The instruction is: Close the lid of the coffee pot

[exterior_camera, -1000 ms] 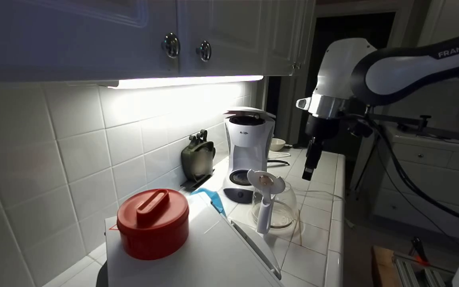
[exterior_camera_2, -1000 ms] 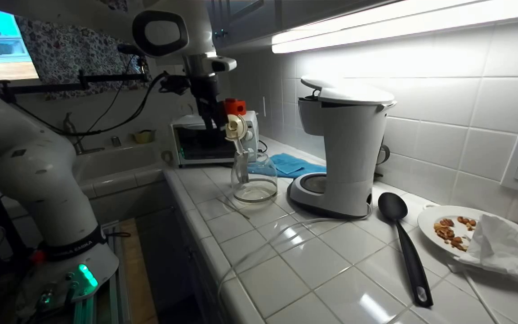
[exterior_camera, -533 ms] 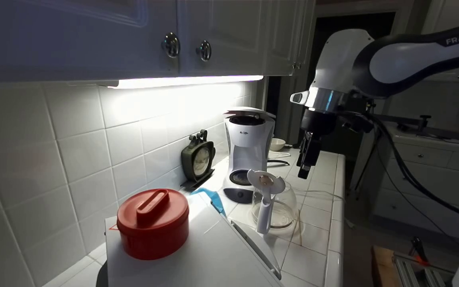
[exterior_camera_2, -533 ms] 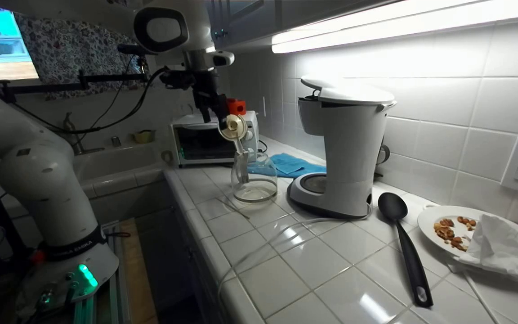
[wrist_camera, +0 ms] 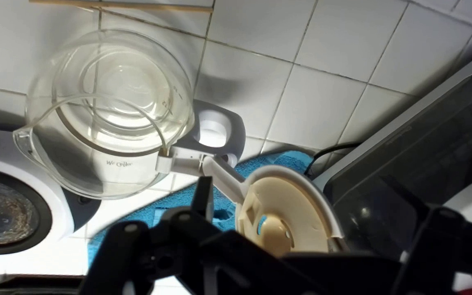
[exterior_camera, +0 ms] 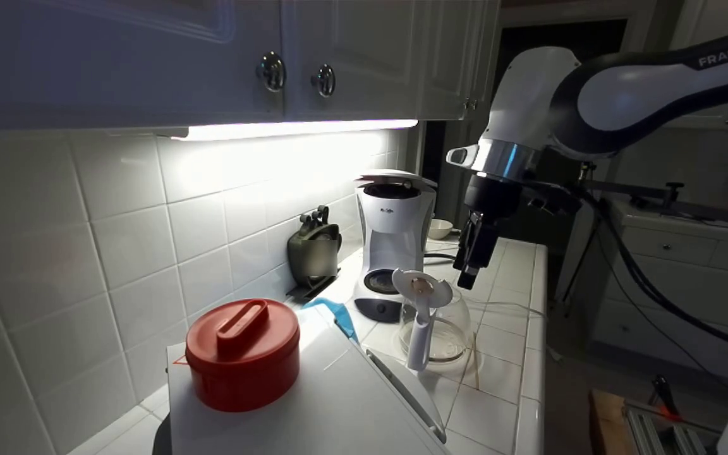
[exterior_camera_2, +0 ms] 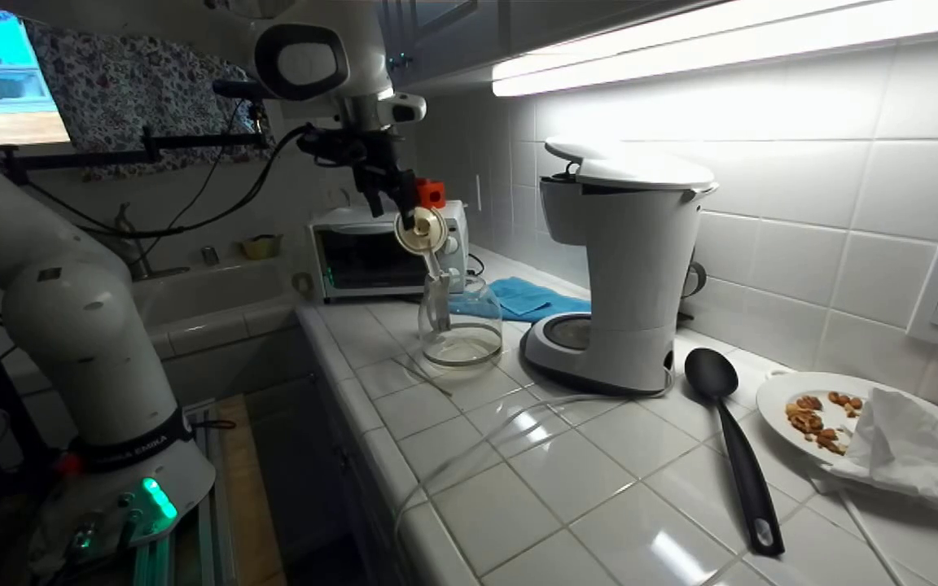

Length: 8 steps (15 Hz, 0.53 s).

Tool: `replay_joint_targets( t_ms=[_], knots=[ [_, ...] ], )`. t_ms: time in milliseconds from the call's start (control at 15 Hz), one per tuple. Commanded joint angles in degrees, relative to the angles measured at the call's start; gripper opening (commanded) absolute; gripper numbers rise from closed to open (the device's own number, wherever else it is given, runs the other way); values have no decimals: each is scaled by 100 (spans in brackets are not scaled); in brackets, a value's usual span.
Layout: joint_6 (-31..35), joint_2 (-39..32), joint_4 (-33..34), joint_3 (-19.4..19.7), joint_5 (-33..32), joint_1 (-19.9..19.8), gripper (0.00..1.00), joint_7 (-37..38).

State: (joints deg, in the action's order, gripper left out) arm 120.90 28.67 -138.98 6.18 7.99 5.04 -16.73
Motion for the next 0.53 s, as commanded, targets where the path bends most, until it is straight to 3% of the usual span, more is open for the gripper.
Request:
replay_joint_targets(
  t_ms=[0, 467],
  knots=[
    [240, -212, 99, 13, 120, 58, 100, -321],
    [459, -433, 157, -60, -33, -42, 100, -199]
  ],
)
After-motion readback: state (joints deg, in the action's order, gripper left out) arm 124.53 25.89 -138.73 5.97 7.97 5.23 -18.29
